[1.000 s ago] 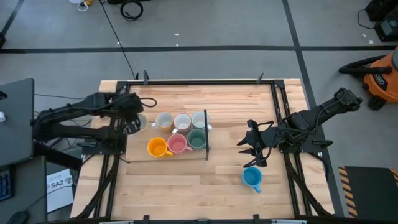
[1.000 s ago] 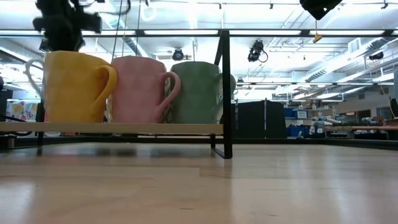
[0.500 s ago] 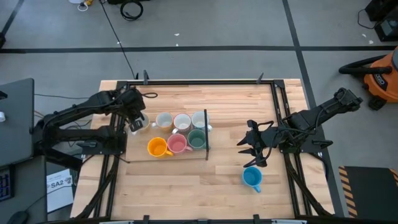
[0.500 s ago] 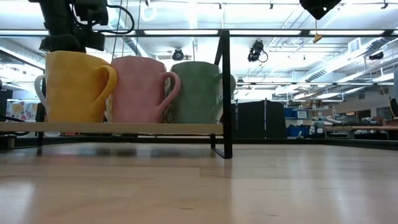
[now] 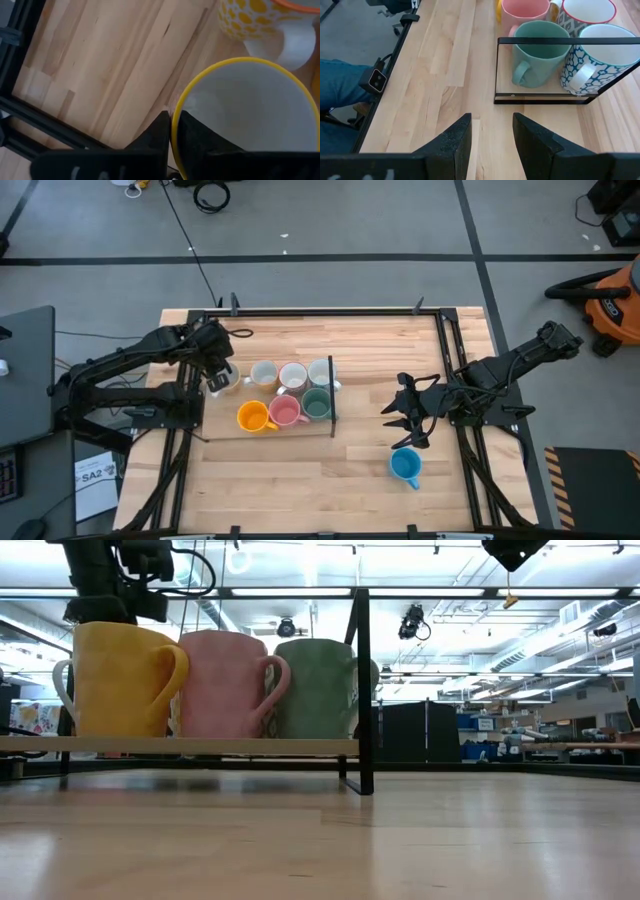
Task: Place coffee mugs
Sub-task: Put the orange patterned mug on the shelf, then put the blue mug on the shelf
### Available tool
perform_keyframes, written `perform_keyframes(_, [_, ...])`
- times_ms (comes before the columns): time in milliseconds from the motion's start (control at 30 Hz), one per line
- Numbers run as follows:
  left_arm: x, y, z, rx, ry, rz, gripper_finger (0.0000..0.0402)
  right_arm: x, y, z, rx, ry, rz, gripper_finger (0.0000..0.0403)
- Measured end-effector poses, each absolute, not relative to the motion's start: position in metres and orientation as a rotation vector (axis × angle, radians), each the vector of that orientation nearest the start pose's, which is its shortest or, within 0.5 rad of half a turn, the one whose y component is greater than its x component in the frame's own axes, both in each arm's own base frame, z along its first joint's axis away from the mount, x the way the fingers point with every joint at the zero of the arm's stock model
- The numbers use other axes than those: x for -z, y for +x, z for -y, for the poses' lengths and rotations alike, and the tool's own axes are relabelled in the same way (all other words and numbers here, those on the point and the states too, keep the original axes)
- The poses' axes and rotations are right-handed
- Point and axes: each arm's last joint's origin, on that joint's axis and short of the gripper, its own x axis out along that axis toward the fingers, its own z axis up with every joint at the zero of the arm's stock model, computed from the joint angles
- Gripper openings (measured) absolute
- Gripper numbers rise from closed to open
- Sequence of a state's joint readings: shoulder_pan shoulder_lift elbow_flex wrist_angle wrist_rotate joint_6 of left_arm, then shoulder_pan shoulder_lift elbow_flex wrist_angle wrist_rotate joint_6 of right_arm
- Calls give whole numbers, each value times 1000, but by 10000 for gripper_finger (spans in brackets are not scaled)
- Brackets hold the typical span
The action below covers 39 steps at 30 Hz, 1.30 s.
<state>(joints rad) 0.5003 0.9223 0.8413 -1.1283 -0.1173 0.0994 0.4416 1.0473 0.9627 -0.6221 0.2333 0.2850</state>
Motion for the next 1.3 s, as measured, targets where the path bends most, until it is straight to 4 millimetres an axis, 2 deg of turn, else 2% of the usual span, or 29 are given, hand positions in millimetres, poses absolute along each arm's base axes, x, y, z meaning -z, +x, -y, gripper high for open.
perform_keyframes(633, [-263,123,-71,-476,-153,-1243,117,-309,193,-83,-90,36,-686,149])
perform_keyframes(867, [-265,124,-71,-483,-158,-1233,119,-308,199,-65,23,15,-683,149])
perform_keyframes(1133, [-299,126,-73,-498,-139,-1122,119,-308,207,-32,164,23,-679,149])
perform_keyframes(1300, [-325,128,-71,-483,-254,-992,119,-292,212,-14,225,30,-675,149])
